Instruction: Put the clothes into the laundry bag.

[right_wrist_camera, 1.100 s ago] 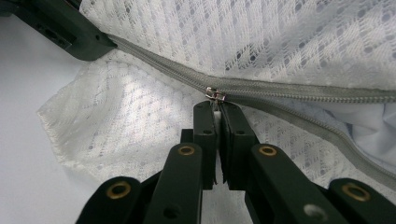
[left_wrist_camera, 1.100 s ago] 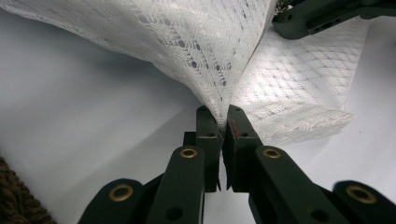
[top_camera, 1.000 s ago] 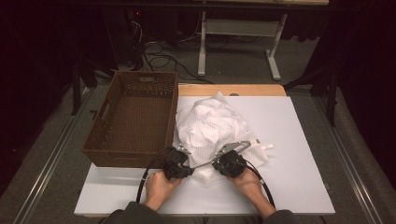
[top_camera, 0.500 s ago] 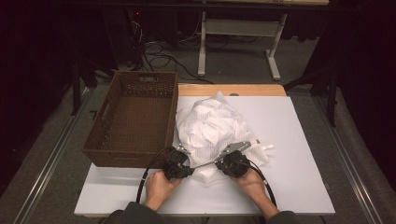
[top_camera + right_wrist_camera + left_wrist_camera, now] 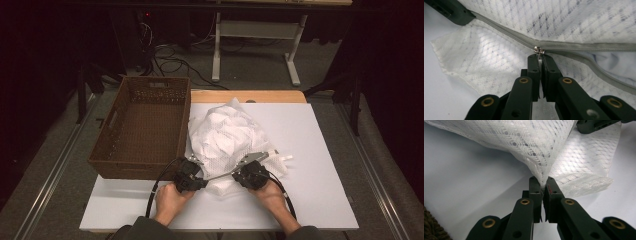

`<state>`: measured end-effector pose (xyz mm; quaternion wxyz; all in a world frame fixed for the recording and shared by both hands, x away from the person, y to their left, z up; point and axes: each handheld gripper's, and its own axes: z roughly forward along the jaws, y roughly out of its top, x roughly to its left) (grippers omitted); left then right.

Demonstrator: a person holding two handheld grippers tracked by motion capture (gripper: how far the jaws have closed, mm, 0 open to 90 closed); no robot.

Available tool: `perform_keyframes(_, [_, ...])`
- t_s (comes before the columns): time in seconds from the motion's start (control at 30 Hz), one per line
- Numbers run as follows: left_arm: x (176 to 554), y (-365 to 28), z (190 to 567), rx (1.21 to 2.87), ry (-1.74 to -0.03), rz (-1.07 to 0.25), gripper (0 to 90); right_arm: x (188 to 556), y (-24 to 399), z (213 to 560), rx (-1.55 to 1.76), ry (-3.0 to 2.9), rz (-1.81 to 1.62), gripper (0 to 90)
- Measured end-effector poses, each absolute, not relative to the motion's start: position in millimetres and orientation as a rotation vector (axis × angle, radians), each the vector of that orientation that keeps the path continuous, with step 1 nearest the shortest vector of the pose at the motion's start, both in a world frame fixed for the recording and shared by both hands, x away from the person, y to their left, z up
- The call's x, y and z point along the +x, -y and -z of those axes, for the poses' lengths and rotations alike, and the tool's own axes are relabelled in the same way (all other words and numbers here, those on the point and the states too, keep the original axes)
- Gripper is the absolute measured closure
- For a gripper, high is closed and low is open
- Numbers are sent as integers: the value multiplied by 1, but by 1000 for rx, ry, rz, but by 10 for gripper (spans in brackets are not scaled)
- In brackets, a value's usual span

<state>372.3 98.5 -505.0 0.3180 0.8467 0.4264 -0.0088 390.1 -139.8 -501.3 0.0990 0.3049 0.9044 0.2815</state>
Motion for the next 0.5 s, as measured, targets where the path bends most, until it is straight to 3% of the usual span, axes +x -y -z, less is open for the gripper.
perform_keyframes(0.5, [373, -99, 505, 2222, -1126, 31, 853, 391, 148, 502, 926, -2660, -842, 868])
